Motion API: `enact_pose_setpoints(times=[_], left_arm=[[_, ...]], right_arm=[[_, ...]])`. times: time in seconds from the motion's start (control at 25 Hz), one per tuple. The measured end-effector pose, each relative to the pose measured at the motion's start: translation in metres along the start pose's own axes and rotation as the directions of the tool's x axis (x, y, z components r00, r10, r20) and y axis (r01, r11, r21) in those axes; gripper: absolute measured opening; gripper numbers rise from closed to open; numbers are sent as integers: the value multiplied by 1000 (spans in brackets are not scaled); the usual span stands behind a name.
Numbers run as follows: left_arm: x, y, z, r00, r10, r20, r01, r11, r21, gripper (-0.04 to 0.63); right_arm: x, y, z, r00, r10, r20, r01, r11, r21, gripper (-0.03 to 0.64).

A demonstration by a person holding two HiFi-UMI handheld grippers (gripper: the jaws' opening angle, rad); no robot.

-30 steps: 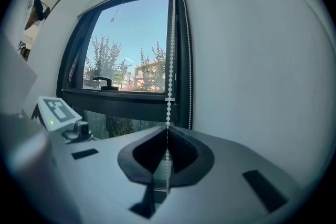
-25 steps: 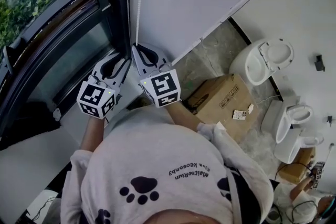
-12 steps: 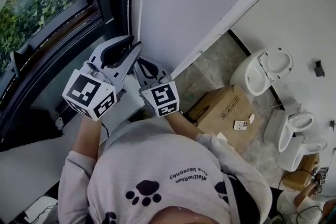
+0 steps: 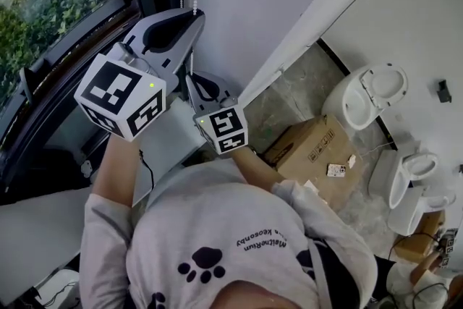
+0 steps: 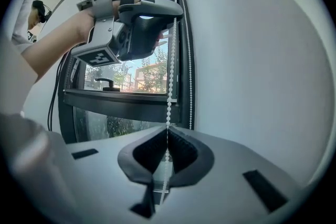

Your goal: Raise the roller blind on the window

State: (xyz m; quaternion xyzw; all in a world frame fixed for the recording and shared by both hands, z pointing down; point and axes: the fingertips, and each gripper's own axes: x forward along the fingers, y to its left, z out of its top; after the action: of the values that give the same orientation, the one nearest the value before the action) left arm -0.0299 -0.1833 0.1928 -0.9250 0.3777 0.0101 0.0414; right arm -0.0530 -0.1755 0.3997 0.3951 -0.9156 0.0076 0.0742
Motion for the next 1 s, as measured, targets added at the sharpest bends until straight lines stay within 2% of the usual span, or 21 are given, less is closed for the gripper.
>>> enact_pose_setpoints(times=[0.32, 0.64, 1.0], left_arm=[[-6, 6, -8, 999, 50, -19, -49, 999, 17, 11], [-8, 7, -82, 992, 56, -116, -64, 995, -73, 11], [-14, 4, -148, 983, 48, -178, -80, 981, -176, 11]], right_arm=[[2, -2, -6, 1000, -4, -13, 4, 1000, 2, 10], [6, 4, -79, 987, 19, -158, -11, 999, 50, 11], [9, 13, -142, 951, 56, -306, -38, 997, 65, 11]])
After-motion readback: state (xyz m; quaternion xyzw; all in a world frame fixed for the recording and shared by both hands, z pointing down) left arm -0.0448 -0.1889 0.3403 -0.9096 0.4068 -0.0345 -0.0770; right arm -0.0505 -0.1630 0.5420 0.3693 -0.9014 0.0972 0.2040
